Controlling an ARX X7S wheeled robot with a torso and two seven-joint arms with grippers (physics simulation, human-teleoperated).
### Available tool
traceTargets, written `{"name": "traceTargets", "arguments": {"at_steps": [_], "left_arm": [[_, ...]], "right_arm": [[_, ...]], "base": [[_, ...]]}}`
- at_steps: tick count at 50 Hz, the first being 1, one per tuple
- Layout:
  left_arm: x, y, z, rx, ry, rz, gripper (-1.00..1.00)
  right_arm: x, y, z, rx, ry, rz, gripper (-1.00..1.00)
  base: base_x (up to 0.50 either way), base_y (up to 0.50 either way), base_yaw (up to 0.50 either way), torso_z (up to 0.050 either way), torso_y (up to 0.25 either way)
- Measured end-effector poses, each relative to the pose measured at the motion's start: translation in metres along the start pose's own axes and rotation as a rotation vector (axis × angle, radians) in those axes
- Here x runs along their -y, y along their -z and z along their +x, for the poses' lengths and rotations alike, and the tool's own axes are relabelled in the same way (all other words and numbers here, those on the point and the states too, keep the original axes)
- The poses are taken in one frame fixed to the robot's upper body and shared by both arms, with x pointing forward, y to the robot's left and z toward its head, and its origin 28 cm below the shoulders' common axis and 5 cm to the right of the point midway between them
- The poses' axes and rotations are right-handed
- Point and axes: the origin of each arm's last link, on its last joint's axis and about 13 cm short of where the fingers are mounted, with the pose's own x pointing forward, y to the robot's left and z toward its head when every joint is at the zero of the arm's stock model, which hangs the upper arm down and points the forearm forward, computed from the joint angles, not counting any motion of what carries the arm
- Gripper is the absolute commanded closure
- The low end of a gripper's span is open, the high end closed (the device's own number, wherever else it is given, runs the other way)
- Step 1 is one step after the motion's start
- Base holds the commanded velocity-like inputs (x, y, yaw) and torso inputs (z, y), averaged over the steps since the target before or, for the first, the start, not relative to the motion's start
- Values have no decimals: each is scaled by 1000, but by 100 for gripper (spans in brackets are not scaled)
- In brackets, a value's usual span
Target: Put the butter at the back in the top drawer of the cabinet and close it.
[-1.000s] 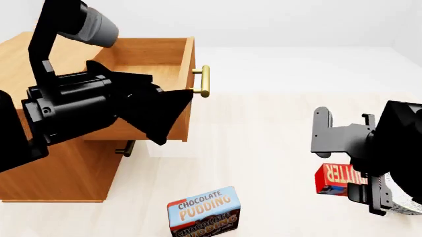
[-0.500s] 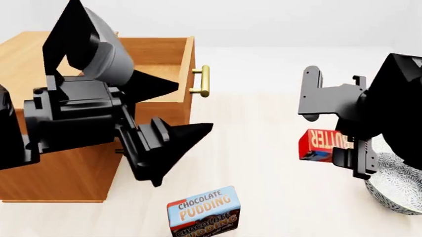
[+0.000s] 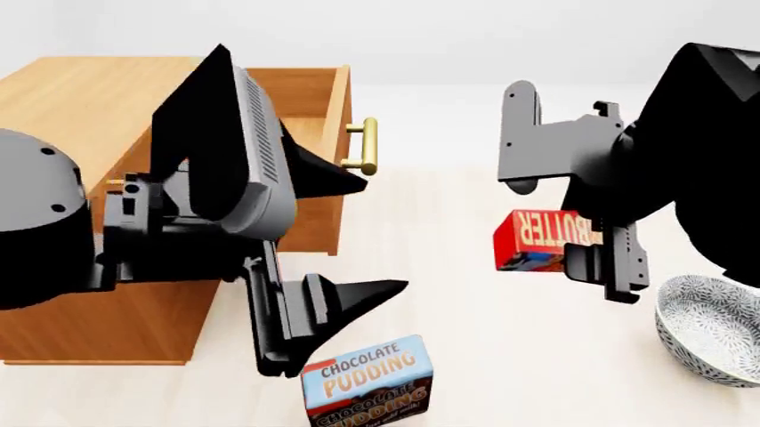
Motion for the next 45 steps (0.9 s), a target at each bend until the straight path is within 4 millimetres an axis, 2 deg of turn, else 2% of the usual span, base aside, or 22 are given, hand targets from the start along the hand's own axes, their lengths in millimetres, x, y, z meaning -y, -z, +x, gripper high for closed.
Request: {"name": "traceTargets", "arguments": {"at_steps": [23, 45], "left_arm": [[-13, 3, 22, -30, 36, 68, -100], [-21, 19, 39, -30, 64, 79, -100]], "right_arm": [[-6, -20, -10, 70, -2, -84, 100], [-11, -30, -23, 120, 11, -128, 100]], "base": [[0, 0, 0, 0, 1], [0, 0, 0, 0, 1]]}}
